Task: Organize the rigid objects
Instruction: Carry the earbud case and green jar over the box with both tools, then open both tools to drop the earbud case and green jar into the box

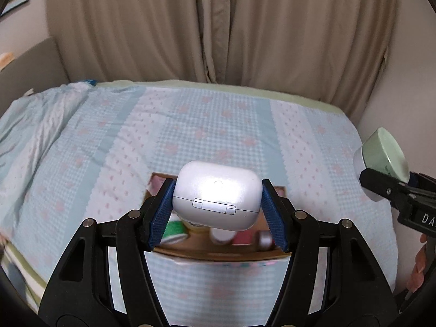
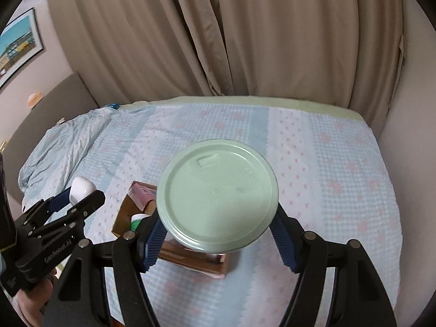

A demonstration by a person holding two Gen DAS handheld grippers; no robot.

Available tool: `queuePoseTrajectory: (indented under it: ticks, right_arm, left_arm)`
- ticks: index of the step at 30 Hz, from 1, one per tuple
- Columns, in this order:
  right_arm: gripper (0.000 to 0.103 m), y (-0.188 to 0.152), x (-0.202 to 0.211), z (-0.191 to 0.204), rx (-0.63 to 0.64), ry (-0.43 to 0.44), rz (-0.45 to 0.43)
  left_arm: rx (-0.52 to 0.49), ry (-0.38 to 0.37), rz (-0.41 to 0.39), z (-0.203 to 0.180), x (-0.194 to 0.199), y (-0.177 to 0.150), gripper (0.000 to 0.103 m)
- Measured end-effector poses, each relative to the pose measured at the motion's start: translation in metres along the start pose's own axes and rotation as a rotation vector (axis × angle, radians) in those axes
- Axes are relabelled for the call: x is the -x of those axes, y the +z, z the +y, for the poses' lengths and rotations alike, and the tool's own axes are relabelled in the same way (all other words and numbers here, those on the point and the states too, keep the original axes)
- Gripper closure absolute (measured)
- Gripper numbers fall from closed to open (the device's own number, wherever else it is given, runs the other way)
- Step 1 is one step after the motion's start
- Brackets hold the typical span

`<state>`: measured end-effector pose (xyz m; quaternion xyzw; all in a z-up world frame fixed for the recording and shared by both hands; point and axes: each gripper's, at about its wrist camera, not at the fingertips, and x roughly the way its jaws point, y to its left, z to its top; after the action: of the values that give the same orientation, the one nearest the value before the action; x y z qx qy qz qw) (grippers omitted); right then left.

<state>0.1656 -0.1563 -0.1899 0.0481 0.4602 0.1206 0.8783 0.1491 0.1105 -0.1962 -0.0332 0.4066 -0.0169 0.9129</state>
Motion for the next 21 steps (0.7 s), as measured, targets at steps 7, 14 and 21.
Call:
queuePoseTrajectory:
  ticks: [7, 14, 21]
  right_arm:
    - [0.037, -0.012, -0.051, 0.037, -0.158, -0.052, 0.075]
    - [0.037, -0.027, -0.109, 0.050, -0.262, -0.102, 0.175]
    - [0.037, -0.039, -0.178, 0.042, -0.300, -0.123, 0.270]
  left_arm:
    - [-0.129, -0.062, 0.090, 0.046, -0.060, 0.008, 0.044]
    - [-0.186, -0.091, 0.212, 0.073, -0.131, -0.003, 0.044]
    - [-0.193, -0.088, 0.332, 0.083, -0.205, -0.020, 0.044]
